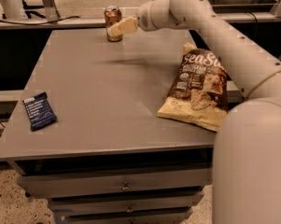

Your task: Knock orange can over

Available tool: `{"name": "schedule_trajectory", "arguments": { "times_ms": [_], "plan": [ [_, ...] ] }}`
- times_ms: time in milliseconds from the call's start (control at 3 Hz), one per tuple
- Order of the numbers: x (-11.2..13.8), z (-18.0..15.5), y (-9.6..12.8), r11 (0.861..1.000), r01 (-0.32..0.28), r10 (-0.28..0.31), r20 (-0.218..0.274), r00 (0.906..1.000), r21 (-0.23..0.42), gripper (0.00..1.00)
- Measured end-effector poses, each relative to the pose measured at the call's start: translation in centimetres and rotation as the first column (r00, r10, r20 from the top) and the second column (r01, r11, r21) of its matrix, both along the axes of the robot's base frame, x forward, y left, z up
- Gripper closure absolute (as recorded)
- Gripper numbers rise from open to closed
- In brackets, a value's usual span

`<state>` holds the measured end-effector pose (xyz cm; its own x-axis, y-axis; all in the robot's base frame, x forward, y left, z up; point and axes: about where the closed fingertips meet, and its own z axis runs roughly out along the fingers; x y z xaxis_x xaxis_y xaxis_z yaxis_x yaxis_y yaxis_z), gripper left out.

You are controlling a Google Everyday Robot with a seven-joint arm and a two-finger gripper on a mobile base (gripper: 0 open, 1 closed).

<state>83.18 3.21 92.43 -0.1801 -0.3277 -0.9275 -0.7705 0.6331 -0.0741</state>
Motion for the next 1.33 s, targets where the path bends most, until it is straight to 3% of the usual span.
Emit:
{"name": "schedule_trajectory", "arguments": {
  "times_ms": [667, 1000, 1333],
  "plan": [
    [5.0, -2.0, 4.2, 0.999, -0.012, 0.011, 0.033, 0.9994, 0.045, 0.00],
    [6.8, -3.3, 4.9, 0.999, -0.007, 0.005, 0.037, 0.9993, 0.047, 0.00],
    [8.2, -4.3, 5.1, 0.999, 0.010, -0.012, 0.040, 0.9991, 0.053, 0.16]
  ]
}}
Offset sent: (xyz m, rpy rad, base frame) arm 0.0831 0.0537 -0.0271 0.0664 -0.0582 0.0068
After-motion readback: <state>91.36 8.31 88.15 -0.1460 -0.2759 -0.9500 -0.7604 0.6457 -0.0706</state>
